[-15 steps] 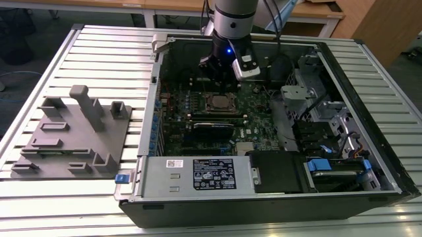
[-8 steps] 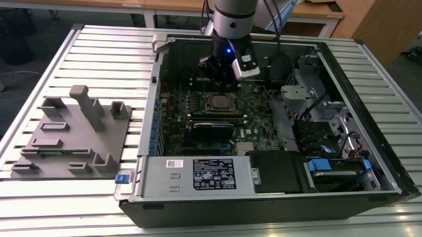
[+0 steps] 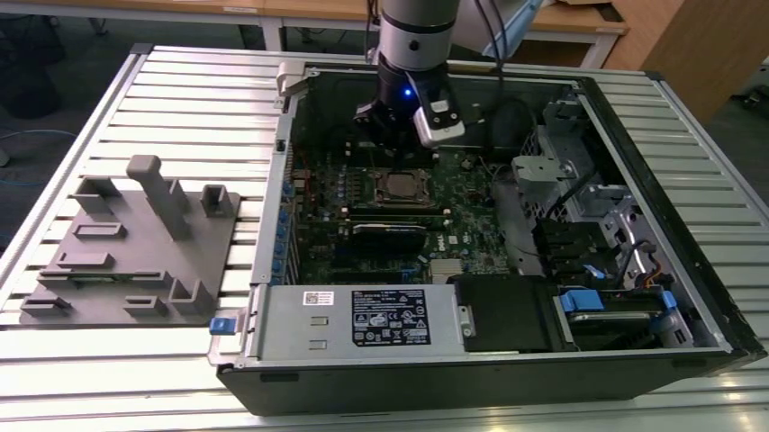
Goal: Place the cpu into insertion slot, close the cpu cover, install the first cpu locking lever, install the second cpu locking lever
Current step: 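Install the first cpu locking lever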
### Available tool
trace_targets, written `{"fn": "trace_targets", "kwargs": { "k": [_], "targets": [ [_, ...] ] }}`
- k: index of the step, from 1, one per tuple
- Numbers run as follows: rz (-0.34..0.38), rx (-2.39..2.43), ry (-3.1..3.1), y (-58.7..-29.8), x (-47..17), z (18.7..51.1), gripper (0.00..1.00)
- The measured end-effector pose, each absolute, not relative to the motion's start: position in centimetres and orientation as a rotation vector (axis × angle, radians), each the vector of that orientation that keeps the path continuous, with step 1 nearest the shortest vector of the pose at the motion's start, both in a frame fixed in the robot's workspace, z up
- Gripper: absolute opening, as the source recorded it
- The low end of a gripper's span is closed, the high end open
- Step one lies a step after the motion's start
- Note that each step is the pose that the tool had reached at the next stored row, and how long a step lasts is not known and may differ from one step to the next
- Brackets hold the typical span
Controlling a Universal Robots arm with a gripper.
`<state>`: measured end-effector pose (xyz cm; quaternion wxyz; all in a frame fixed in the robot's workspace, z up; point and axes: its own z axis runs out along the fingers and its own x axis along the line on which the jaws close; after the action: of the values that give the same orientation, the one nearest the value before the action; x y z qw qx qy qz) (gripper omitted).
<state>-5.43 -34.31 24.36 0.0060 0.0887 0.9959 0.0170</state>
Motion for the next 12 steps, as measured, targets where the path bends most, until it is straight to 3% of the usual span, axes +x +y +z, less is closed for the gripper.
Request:
{"fn": "trace_targets", "kwargs": {
  "k": [12],
  "targets": [
    [0.053, 0.278, 3.117, -34.31, -6.42, 24.33, 0.11]
  ]
}}
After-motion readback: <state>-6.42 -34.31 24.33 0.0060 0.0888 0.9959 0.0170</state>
